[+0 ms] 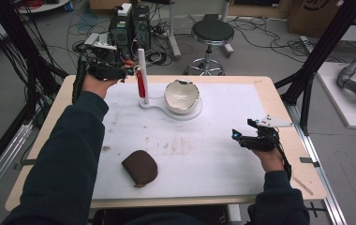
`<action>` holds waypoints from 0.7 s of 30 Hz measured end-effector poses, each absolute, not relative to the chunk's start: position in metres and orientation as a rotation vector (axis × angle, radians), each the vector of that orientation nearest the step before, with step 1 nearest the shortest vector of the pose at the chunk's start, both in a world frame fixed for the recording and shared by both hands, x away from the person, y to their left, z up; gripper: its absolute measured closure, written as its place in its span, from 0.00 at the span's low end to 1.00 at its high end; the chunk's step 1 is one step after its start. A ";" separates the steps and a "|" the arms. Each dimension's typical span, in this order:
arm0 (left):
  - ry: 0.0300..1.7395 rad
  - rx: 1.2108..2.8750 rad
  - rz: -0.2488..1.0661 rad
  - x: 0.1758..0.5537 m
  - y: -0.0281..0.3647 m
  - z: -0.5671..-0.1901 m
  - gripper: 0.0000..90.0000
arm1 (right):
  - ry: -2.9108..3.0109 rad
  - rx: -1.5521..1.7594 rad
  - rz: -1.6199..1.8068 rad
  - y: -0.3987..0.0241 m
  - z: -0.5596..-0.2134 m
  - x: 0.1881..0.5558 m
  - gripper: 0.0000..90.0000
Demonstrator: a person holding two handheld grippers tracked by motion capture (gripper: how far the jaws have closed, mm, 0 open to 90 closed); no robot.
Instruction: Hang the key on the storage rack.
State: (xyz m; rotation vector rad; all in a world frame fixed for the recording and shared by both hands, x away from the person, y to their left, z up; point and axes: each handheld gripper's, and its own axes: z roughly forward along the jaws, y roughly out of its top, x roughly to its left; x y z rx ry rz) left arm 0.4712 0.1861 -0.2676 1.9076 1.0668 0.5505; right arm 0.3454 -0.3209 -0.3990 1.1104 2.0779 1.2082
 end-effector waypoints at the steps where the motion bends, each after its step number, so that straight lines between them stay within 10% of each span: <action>1: 1.073 1.910 0.551 0.471 0.186 -0.272 0.62 | 2.079 1.110 1.207 -0.321 -0.399 0.345 0.23; 8: 1.096 1.863 0.540 0.462 0.198 -0.310 0.61 | 2.071 1.112 1.213 -0.322 -0.398 0.345 0.23; 14: 1.076 1.781 0.542 0.441 0.209 -0.337 0.28 | 2.069 1.118 1.215 -0.322 -0.398 0.347 0.23; 21: 1.036 1.736 0.563 0.417 0.215 -0.352 0.24 | 2.071 1.110 1.230 -0.319 -0.398 0.353 0.22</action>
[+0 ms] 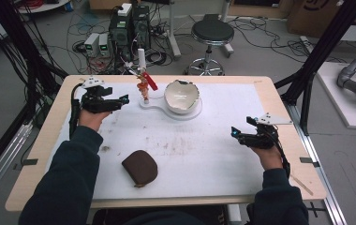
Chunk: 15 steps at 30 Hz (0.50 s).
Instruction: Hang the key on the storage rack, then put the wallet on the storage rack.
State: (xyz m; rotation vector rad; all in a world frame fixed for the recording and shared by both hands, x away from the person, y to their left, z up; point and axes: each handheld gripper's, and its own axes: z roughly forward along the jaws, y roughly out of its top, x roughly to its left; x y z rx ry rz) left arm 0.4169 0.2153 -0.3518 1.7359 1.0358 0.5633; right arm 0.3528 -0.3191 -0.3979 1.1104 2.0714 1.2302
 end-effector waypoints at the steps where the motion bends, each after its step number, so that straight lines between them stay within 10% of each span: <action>1: 1.032 1.739 0.564 0.414 0.215 -0.354 0.24 | 2.072 1.113 1.227 -0.319 -0.398 0.353 0.22; 15: 0.970 1.703 0.543 0.378 0.229 -0.366 0.24 | 2.063 1.113 1.234 -0.320 -0.397 0.351 0.23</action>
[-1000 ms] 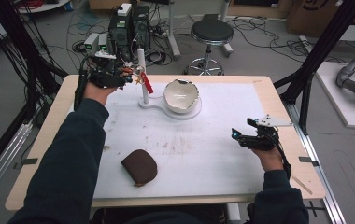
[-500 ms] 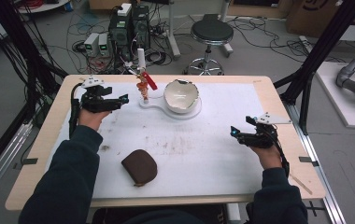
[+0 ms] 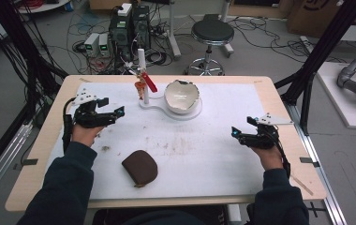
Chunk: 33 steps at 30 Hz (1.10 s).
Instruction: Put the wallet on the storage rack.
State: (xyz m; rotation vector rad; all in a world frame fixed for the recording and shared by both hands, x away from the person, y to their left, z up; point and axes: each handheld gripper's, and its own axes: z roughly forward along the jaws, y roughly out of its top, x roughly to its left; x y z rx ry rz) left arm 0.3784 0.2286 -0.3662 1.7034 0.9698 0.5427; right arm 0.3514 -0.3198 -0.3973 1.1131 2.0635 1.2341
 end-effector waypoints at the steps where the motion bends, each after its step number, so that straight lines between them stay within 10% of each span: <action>1: 0.964 1.702 0.536 0.376 0.229 -0.367 0.24 | 2.068 1.109 1.230 -0.320 -0.397 0.351 0.23; 33: 0.812 2.060 -0.022 0.316 0.187 -0.440 0.33 | 2.112 1.067 1.227 -0.306 -0.399 0.348 0.22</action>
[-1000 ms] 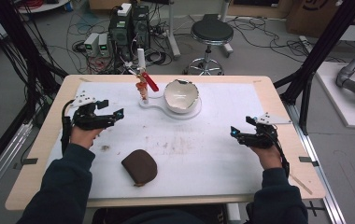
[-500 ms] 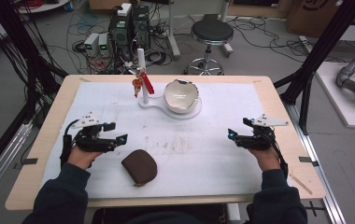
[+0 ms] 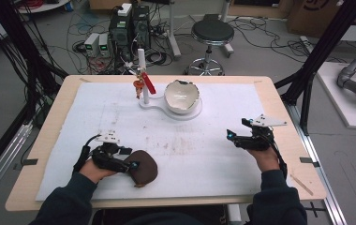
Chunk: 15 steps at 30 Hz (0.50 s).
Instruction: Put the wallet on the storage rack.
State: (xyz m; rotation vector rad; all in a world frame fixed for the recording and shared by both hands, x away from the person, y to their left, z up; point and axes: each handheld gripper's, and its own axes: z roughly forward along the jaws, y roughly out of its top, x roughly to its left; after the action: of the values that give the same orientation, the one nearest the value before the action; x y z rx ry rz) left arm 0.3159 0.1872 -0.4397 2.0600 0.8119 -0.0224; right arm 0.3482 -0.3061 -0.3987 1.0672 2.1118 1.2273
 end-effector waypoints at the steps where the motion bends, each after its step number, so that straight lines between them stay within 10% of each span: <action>1: 0.814 2.057 -0.031 0.316 0.187 -0.440 0.38 | 2.114 1.071 1.228 -0.306 -0.399 0.348 0.23; 15: 0.955 1.991 0.214 0.340 0.141 -0.437 0.45 | 2.127 1.059 1.228 -0.301 -0.399 0.350 0.22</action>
State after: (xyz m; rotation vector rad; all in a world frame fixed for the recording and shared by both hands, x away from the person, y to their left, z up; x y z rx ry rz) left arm 0.3397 0.1414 -0.4366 1.9907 0.9554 0.2135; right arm 0.3496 -0.3007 -0.3989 1.0587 2.1272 1.2282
